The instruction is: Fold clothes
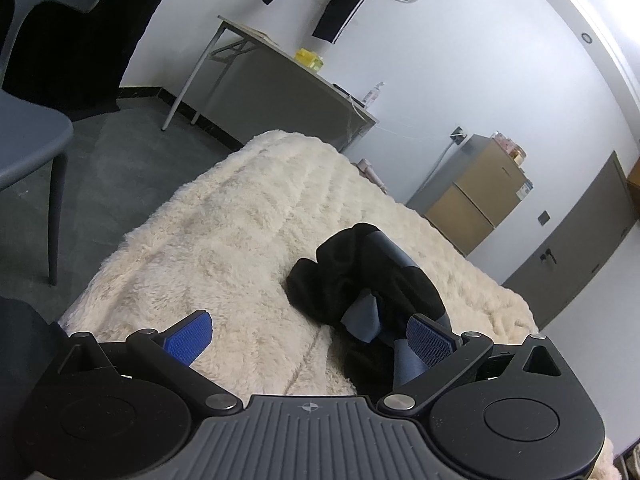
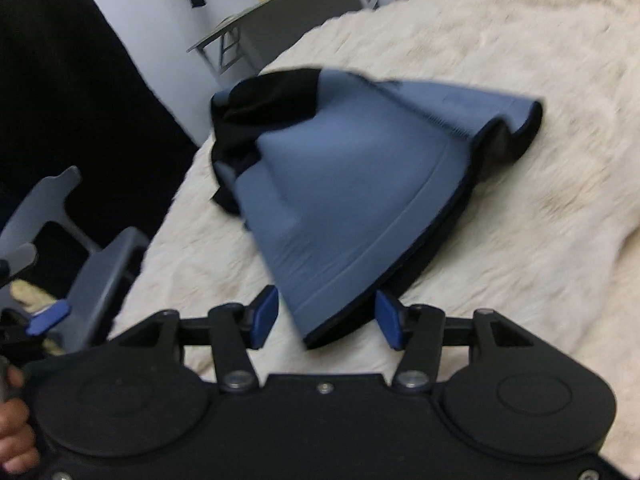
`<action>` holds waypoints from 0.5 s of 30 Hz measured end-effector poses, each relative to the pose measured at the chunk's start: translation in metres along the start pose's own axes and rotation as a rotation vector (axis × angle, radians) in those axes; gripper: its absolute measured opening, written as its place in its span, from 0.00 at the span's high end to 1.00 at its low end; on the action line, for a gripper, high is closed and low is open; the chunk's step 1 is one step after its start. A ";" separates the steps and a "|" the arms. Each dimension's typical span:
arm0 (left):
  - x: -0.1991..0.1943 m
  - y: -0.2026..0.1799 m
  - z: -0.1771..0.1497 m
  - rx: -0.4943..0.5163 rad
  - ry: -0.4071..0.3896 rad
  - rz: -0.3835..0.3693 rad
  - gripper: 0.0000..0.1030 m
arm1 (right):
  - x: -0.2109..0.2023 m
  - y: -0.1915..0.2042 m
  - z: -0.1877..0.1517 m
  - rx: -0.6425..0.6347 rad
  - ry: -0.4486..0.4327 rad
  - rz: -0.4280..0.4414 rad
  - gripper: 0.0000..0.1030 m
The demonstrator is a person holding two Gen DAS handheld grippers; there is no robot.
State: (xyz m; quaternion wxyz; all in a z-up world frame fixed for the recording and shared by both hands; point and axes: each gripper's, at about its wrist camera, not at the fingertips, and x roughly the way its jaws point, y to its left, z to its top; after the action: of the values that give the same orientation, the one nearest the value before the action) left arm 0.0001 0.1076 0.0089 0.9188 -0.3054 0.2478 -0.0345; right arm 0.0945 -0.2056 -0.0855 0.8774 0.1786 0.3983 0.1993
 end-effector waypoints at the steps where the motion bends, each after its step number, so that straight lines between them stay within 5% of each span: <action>1: 0.000 0.000 0.000 0.001 0.001 0.000 0.00 | -0.001 0.004 0.002 -0.009 -0.015 0.011 0.65; 2: 0.000 0.000 0.000 0.000 0.002 -0.001 0.00 | -0.003 0.007 0.005 -0.016 -0.029 0.004 0.89; 3: 0.000 0.000 0.000 0.000 0.002 -0.002 0.00 | -0.005 0.011 0.008 -0.023 -0.042 -0.003 0.94; 15: 0.000 -0.003 -0.001 0.014 0.004 -0.006 0.00 | -0.075 0.037 0.053 -0.111 -0.310 0.013 0.95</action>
State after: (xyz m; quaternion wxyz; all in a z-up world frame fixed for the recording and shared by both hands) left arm 0.0005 0.1049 0.0101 0.9203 -0.2995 0.2485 -0.0395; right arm 0.0821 -0.2190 0.0122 0.9356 0.1609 0.2451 0.1968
